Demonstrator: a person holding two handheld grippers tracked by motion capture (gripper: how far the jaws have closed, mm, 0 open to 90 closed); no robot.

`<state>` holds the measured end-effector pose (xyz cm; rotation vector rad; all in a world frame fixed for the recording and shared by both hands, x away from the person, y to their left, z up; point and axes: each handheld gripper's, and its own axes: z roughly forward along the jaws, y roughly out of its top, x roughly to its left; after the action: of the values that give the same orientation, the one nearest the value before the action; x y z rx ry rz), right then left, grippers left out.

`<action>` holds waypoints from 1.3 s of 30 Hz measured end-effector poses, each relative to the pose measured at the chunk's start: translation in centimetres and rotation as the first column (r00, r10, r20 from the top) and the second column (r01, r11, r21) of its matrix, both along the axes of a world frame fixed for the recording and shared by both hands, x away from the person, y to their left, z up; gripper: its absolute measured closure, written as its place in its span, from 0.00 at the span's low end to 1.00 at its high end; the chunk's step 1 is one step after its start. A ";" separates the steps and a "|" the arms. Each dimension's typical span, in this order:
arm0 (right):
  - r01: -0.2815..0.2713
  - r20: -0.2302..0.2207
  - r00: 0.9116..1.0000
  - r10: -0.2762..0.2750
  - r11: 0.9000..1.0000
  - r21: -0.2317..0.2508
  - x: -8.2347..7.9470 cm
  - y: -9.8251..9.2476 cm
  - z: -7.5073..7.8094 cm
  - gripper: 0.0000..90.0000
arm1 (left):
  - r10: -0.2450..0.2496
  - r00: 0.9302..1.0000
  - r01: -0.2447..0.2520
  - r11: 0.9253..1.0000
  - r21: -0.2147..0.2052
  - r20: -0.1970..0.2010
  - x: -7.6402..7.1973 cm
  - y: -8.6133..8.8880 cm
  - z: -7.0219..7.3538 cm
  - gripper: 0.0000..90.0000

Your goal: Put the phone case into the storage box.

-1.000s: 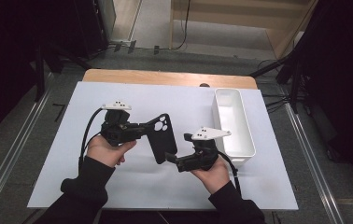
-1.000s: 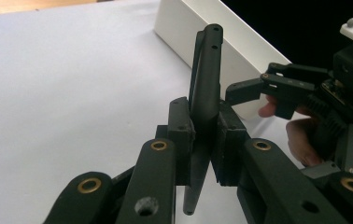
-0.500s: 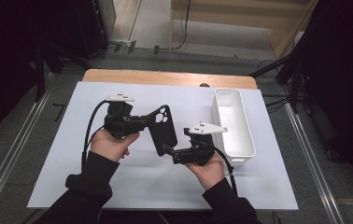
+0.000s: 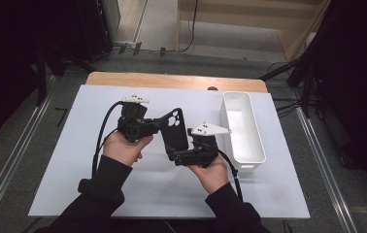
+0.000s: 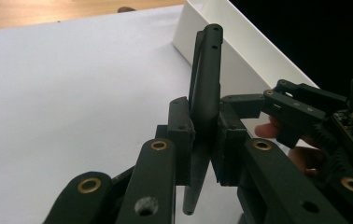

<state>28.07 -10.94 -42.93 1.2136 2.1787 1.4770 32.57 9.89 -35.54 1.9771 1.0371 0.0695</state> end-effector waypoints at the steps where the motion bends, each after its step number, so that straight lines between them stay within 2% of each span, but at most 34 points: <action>1: 0.006 0.010 1.000 -0.006 1.000 -0.009 0.0 0.1 0.0 0.00 | -0.002 1.000 0.002 1.000 0.002 -0.001 0.0 0.0 -0.1 0.89; 7: 0.038 0.019 0.999 -0.037 0.998 -0.051 0.5 0.6 0.3 0.00 | -0.017 1.000 0.017 1.000 -0.006 -0.026 -0.1 -0.3 -0.6 0.89; 13: 0.050 0.012 0.999 -0.049 0.997 -0.059 1.1 0.9 0.6 0.00 | -0.026 0.999 0.026 1.000 0.006 -0.027 -0.2 -0.7 -0.8 0.89; 17: 0.063 0.009 0.998 -0.063 0.995 -0.078 1.3 1.2 0.6 0.00 | -0.032 0.999 0.031 0.999 -0.004 -0.033 -0.2 -0.9 -0.9 0.89; 18: 0.063 0.009 0.998 -0.063 0.995 -0.080 1.3 1.2 0.6 0.00 | -0.028 0.999 0.028 1.000 0.007 -0.038 -0.3 -0.9 -0.8 0.89; 21: 0.080 0.026 0.997 -0.077 0.991 -0.105 1.4 1.2 0.6 0.00 | -0.030 0.999 0.030 1.000 0.006 -0.037 -0.4 -1.1 -0.9 0.89; 26: 0.085 0.008 0.996 -0.085 0.994 -0.073 1.7 0.8 0.6 0.03 | -0.032 0.999 0.032 0.999 0.011 -0.039 -0.5 -1.4 -1.0 0.89; 32: 0.072 0.045 0.997 -0.069 0.994 -0.081 1.3 0.7 0.7 0.10 | -0.035 0.999 0.035 0.999 0.014 -0.034 -0.6 -1.5 -0.9 0.89; 39: 0.061 0.040 0.998 -0.058 0.995 -0.079 1.2 0.6 0.8 0.12 | -0.034 0.999 0.034 0.999 0.011 -0.030 -0.7 -1.5 -0.8 0.88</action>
<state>29.31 -10.29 -42.17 1.2036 2.1368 1.3643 31.85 8.41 -36.36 2.0115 1.0238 0.0275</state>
